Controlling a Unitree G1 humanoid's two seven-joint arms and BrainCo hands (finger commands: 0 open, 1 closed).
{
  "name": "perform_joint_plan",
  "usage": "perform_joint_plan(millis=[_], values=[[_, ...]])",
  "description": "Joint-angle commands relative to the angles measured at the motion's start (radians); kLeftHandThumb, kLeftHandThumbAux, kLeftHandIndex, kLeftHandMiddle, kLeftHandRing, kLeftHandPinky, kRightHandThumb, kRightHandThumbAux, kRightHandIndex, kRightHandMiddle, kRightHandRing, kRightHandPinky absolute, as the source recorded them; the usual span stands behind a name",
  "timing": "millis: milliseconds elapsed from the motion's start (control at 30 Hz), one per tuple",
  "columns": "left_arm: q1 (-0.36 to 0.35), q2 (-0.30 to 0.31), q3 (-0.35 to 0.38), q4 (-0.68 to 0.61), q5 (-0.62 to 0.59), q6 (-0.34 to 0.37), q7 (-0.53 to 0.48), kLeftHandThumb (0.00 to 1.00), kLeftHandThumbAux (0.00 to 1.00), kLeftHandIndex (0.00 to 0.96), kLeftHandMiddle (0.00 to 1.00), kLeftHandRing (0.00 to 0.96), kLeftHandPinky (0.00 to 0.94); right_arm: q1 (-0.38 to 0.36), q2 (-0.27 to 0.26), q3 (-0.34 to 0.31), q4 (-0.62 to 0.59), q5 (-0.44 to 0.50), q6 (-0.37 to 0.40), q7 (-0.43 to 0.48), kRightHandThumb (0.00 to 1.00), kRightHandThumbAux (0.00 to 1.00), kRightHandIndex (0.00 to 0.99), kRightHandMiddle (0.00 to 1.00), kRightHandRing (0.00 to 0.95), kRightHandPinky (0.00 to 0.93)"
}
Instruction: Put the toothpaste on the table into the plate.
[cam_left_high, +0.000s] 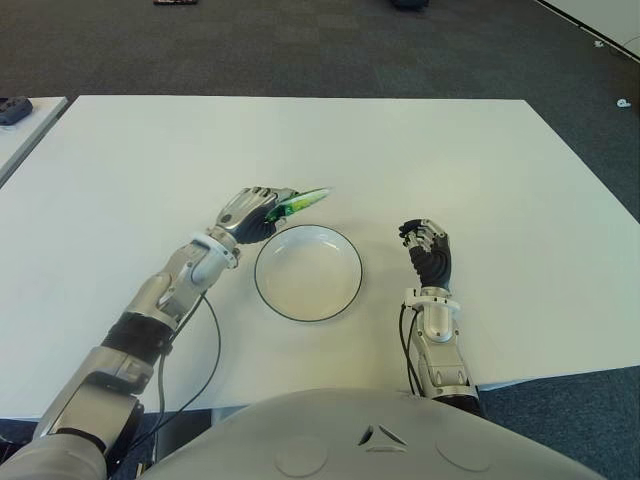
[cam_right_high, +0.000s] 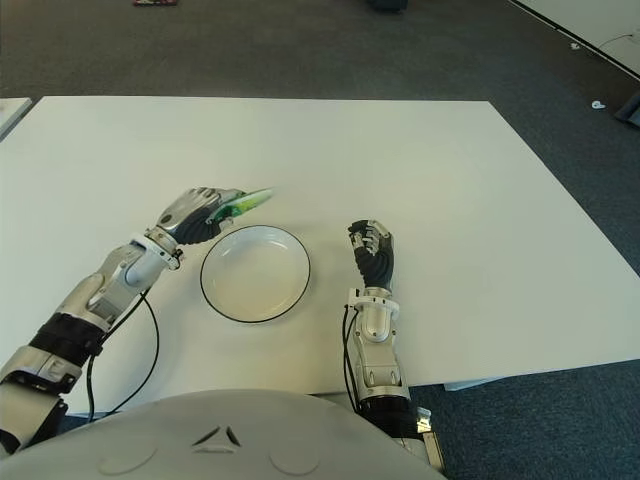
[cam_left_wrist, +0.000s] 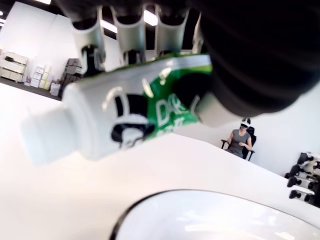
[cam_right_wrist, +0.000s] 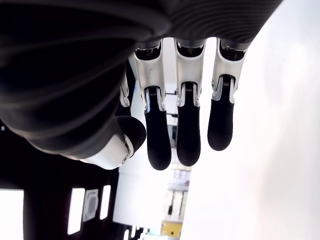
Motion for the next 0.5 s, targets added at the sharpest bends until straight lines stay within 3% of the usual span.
perform_joint_plan(millis=[33, 300, 500], values=[[0.008, 0.013, -0.022, -0.017, 0.028, 0.012, -0.035, 0.719, 0.704, 0.442, 0.834, 0.825, 0.818, 0.001, 0.006, -0.001, 0.004, 0.004, -0.002, 0.002, 0.705, 0.73, 0.428, 0.487, 0.464, 0.471], [0.006, 0.016, -0.051, -0.036, 0.055, 0.023, -0.074, 0.717, 0.704, 0.442, 0.844, 0.834, 0.835, 0.005, 0.007, -0.002, 0.002, 0.003, -0.005, 0.001, 0.705, 0.73, 0.428, 0.487, 0.466, 0.466], [-0.003, 0.033, -0.072, -0.031, 0.05, 0.007, -0.125, 0.698, 0.703, 0.436, 0.78, 0.764, 0.72, 0.008, 0.007, -0.002, -0.002, -0.003, 0.0, -0.003, 0.705, 0.73, 0.429, 0.489, 0.464, 0.468]])
